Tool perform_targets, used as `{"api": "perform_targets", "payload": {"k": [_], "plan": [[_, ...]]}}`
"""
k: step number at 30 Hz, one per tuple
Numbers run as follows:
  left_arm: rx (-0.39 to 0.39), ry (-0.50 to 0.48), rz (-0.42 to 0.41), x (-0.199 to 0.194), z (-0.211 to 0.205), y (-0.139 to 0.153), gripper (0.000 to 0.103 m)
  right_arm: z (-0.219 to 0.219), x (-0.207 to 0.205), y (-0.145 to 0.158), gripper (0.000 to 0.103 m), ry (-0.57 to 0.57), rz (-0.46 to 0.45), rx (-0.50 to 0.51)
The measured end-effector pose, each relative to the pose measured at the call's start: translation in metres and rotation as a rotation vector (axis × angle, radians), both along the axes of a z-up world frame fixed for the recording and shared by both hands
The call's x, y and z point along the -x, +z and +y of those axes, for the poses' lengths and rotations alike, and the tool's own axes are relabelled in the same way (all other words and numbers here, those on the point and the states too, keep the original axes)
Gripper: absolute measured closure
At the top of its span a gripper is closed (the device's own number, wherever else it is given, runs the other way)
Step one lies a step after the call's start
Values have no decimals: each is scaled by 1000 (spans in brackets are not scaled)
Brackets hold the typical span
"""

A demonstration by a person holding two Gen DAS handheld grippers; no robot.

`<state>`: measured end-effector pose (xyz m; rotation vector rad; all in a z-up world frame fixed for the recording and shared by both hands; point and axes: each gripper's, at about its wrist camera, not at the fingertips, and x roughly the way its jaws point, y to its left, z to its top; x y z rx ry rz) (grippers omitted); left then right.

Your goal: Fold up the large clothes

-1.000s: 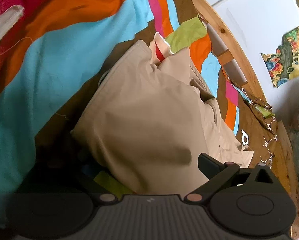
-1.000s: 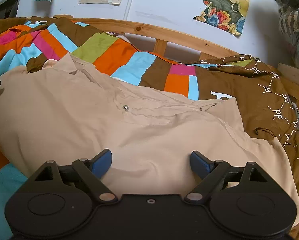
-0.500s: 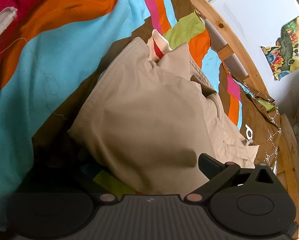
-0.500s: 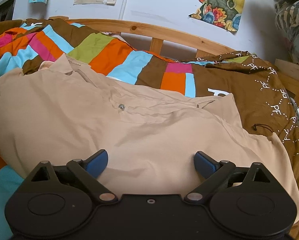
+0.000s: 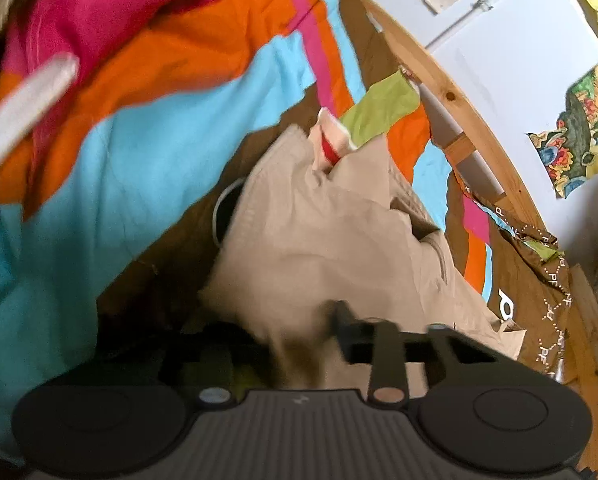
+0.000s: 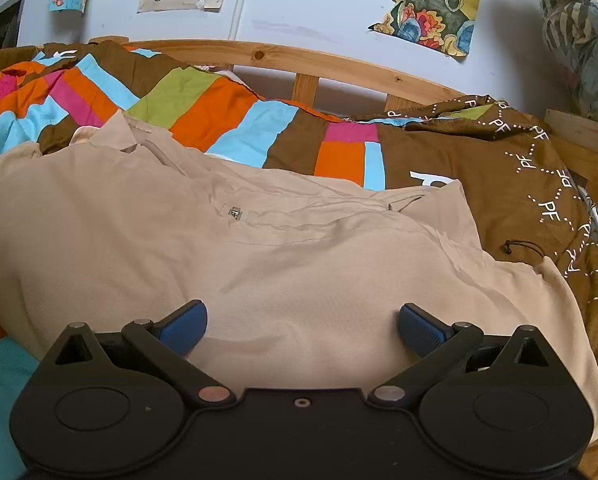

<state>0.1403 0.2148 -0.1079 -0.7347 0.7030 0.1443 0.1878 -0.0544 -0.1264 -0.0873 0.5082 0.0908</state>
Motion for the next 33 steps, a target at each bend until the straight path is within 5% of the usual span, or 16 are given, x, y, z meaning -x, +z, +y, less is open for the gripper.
{"api": "perform_targets", "payload": {"k": [4,9,12,18,22,29,33], "plan": [[-125,11,-4,1,-23,32,95,-6,-1,0,1,8,7,-46],[-291,-44,-131,-3,-74,87,99,-34,1,5,11,62,6,-250],[-353,-148,-216,-11,-108,120,99,-56,5,9,15,99,-5,-394],[-409,-414,-362,-30,-182,160,99,-99,16,22,40,72,-32,-532],[-474,-573,-372,-39,-239,160,100,-145,29,39,40,-25,-77,-661],[-425,-733,-278,-61,-303,116,100,-229,47,59,32,-83,-136,-861],[-437,-795,-238,-64,-323,88,100,-266,43,30,28,-60,-32,-1186]]}}
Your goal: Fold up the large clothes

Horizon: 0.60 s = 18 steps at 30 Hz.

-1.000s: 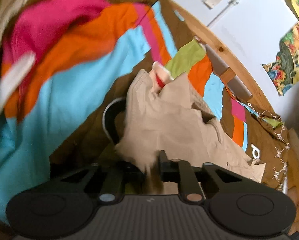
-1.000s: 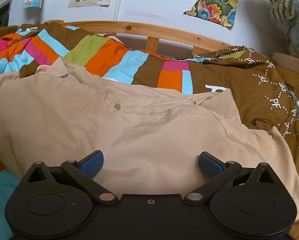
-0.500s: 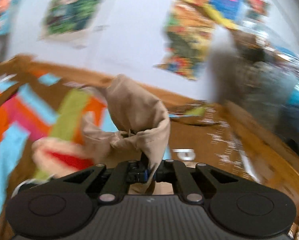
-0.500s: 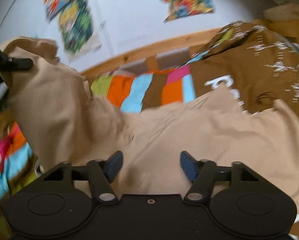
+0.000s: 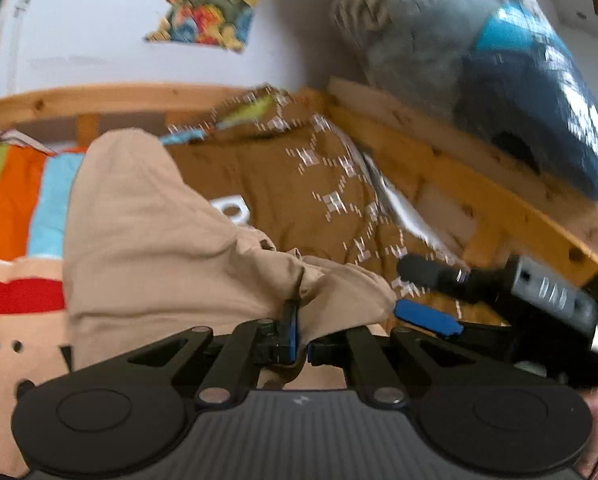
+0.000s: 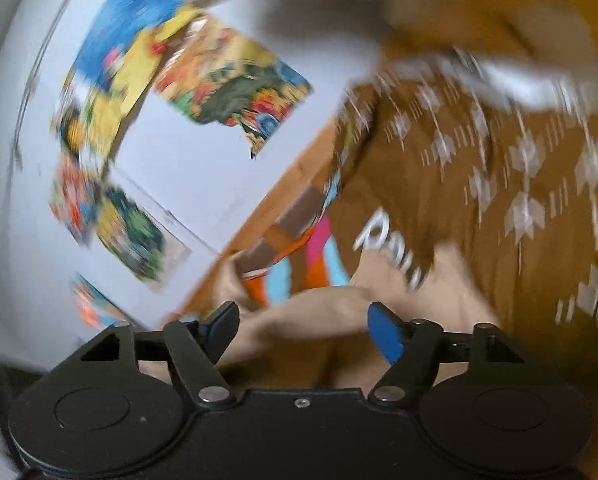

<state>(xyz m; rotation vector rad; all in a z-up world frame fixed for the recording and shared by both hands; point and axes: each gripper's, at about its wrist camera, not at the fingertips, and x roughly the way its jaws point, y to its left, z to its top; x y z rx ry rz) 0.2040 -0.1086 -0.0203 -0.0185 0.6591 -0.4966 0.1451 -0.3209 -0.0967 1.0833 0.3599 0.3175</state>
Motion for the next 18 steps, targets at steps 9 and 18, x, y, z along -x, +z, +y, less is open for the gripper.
{"api": "perform_targets", "payload": {"k": [9,18], "plan": [[-54,-40,-12,11,-14,-23,100,-5,-14,-54,31,110,188,-333],[-65,-124,-42,19,-35,-19,100,-15,-43,8,93,7,148,96]]}}
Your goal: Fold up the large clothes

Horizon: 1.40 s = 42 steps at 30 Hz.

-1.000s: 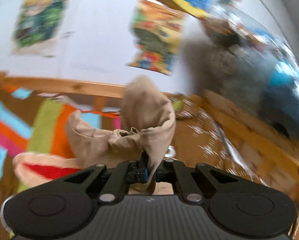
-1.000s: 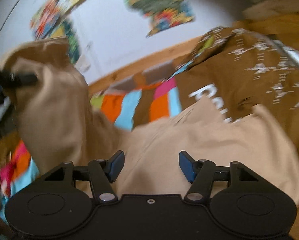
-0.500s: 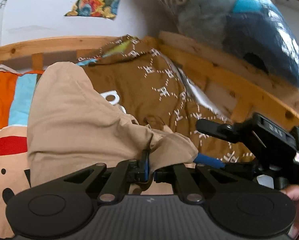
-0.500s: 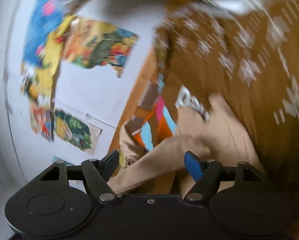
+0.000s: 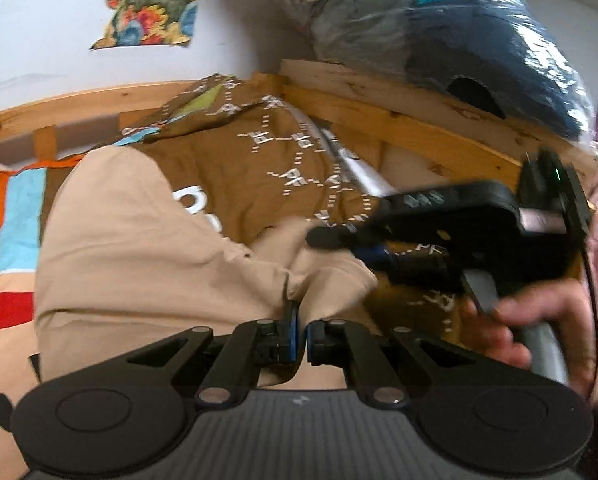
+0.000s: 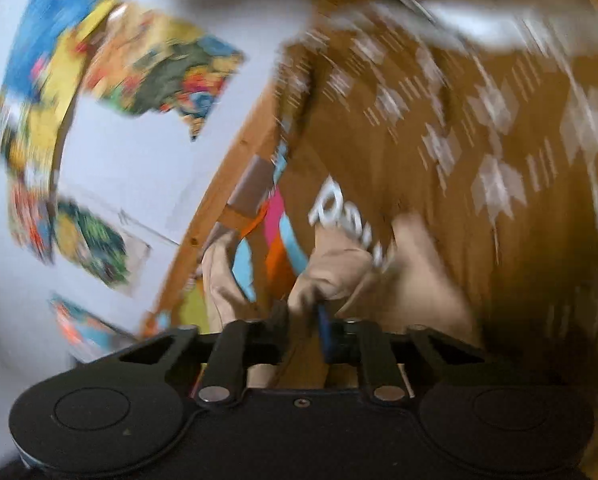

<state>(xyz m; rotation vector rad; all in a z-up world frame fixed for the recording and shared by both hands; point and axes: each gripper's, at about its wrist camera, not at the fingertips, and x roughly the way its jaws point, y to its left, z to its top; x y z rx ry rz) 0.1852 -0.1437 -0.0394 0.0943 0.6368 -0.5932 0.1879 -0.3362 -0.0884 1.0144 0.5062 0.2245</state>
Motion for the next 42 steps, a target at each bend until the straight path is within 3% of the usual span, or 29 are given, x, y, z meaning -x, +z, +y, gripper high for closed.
{"api": "perform_targets", "payload": {"k": [1,5,8,11,14,18,25,28,31,34,36,39,42], "plan": [[-3,-13,-1,1,-4,0,100,0,-1,8,99,1,-18,64],[-18,-65,48,-8,-25,-14,100,2,-3,18,101,-25,-32,272],[5,-105,123,-20,-32,-38,100,4,-3,2,101,-46,14,377],[-22,-147,162,-25,-39,-64,100,4,-5,-22,102,-42,73,479],[-64,-186,144,-25,-44,-79,100,-1,-5,-45,102,-39,102,475],[-38,-215,129,-20,-35,-69,94,5,-3,-45,101,-35,89,516],[144,-299,162,-6,13,-22,73,12,-1,-41,101,-43,96,568],[197,-238,144,-4,45,-3,69,18,0,-35,97,-50,105,602],[211,-75,124,-6,89,10,64,25,8,-21,88,-78,98,680],[253,89,178,-16,133,7,64,32,21,-1,78,-144,71,779],[267,173,239,-29,152,-6,64,36,22,14,77,-162,52,827],[317,214,326,-41,171,-30,64,47,3,40,70,-96,10,891],[350,203,331,-46,175,-43,61,67,-31,66,64,2,-71,944]]}}
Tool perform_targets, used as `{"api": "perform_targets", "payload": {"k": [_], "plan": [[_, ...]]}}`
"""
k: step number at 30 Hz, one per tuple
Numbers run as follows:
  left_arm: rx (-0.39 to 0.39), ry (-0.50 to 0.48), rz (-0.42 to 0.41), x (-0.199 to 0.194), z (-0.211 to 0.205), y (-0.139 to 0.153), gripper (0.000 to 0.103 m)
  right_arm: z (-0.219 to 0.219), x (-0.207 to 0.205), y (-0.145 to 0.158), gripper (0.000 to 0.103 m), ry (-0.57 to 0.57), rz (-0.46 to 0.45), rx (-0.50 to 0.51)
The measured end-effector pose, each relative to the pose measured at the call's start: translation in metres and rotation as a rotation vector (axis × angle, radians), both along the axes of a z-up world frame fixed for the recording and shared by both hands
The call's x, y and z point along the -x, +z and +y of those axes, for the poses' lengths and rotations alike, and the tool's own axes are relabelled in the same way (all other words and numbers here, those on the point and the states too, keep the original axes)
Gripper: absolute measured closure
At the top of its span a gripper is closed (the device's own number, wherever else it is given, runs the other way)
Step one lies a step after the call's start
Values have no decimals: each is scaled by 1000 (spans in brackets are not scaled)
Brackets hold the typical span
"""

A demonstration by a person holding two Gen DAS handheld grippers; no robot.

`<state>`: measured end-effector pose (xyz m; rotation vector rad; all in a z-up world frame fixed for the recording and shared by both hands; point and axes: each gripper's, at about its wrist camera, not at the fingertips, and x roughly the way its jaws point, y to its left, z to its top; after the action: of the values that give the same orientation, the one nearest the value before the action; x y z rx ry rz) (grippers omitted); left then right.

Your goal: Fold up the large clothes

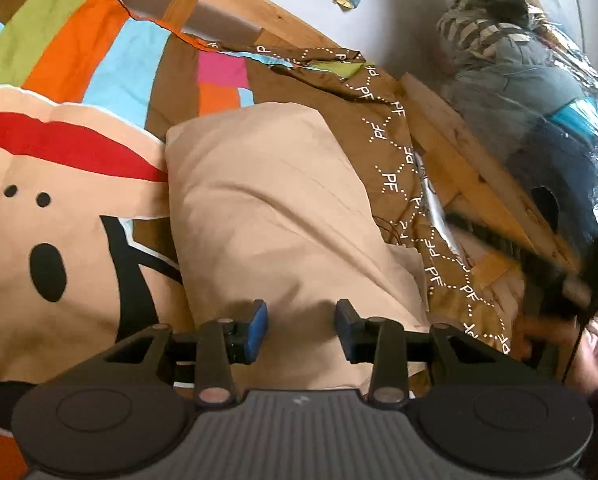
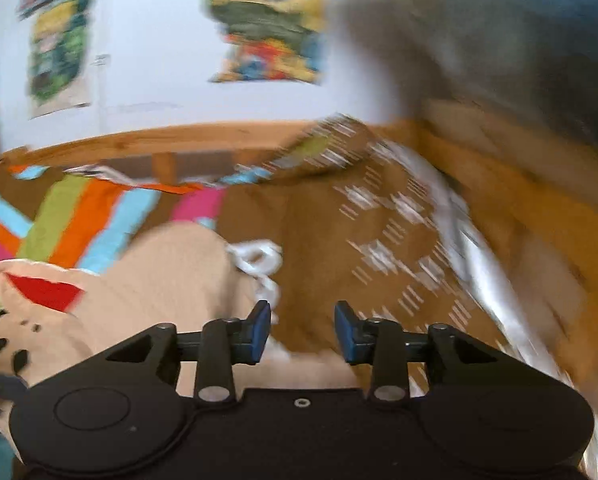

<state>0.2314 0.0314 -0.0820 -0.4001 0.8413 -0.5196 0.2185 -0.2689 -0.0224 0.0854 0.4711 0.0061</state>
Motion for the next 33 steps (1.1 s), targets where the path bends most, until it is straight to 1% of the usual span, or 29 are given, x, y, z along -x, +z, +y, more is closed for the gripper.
{"api": "perform_targets", "payload": {"k": [3,5,7,8,9,10,12,14,15,16,18,20,22,25,27,29,31,33], "plan": [[-40,-33,-20,0,-6,-3,60,32,-49,18,64,162,-13,64],[-75,-52,-45,1,-11,-5,61,57,-80,24,67,271,-10,92],[-92,-61,-57,4,-15,-7,62,81,-104,24,69,357,3,103],[-101,-67,-61,7,-16,-6,62,94,-115,19,69,396,12,127],[-111,-74,-66,8,-17,-6,62,108,-122,12,70,424,29,174],[-120,-83,-70,9,-17,-5,62,120,-129,1,70,433,57,238],[-135,-99,-76,9,-18,-6,62,130,-137,-24,71,411,136,304],[-141,-113,-76,6,-18,-7,63,125,-143,-49,72,371,201,302],[-150,-123,-75,5,-19,-8,63,119,-144,-57,72,344,206,299],[-164,-135,-76,4,-21,-9,63,114,-143,-63,72,329,211,288],[-195,-150,-88,5,-26,-9,64,104,-143,-74,72,293,223,236],[-225,-158,-104,7,-33,-11,64,106,-140,-82,73,278,215,240],[-232,-162,-109,9,-34,-12,64,107,-137,-85,73,274,202,245],[-182,-160,-85,9,-26,-8,63,94,-130,-75,73,258,182,169],[-143,-160,-53,4,-17,-3,64,76,-107,-61,73,210,143,89],[-92,-134,-34,-2,-5,4,65,63,-77,-50,73,185,105,23],[-39,-92,-26,-6,6,10,64,59,-40,-41,72,179,62,12],[-22,-62,-11,-10,11,11,60,65,-3,-37,72,211,28,45]]}}
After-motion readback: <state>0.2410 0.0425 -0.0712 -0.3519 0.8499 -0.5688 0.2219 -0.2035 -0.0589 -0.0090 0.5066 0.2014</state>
